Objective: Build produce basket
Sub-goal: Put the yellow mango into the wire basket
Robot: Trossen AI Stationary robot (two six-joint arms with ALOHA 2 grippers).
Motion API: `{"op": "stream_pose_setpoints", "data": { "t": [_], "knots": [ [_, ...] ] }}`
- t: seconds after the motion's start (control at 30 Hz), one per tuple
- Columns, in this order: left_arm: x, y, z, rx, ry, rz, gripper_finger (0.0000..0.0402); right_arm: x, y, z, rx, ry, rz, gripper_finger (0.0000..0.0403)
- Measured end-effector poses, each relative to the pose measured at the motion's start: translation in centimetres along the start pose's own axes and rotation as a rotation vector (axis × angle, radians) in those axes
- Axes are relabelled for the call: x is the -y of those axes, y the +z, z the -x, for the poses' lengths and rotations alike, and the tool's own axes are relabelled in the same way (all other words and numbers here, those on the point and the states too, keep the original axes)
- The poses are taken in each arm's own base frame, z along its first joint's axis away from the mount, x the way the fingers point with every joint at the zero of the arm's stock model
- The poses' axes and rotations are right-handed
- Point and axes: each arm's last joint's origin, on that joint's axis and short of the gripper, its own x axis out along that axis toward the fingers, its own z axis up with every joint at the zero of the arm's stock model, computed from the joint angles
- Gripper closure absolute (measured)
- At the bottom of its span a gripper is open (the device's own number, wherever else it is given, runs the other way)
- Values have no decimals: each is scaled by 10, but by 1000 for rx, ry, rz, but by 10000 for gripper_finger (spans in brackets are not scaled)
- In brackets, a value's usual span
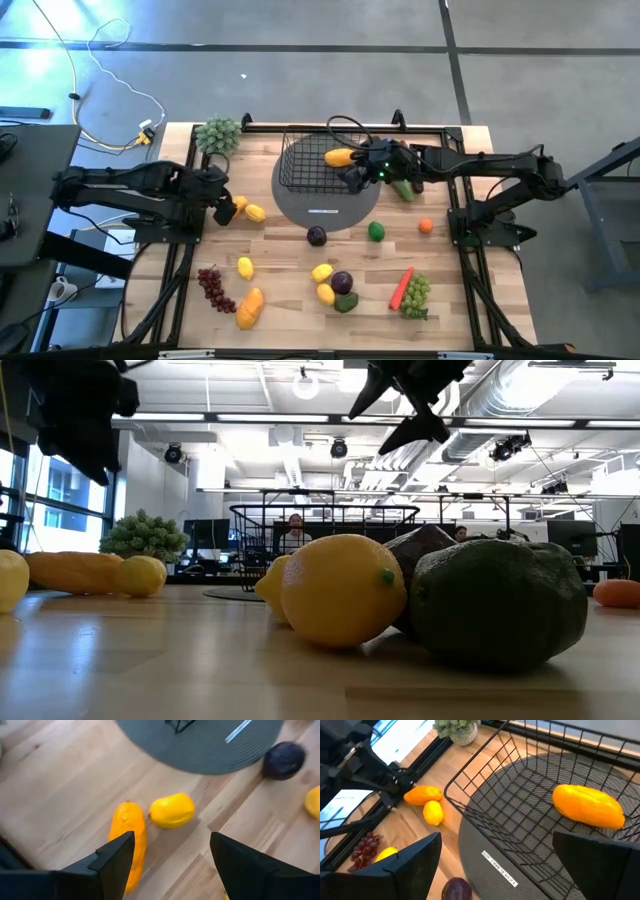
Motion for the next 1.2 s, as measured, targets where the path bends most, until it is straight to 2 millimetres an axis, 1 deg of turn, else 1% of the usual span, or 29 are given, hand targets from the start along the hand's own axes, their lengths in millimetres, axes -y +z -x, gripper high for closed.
{"op": "stream_pose_setpoints", "data": {
  "t": [0.23,0.37,0.53,1.0,1.2],
  "knots": [
    [0,3,-15,-123,125,34,149,5,4,-1,-2,-1,-7,38],
    [-1,2,-21,-202,172,29,149,5,4,-1,-23,23,0,38],
    [3,2,-26,-261,159,-50,149,4,4,-1,-26,27,2,38],
    [13,6,-49,-375,227,-105,149,4,4,-1,-26,27,18,38],
    [16,7,-60,-439,248,-175,149,4,4,-1,-27,29,18,38]
  ]
}}
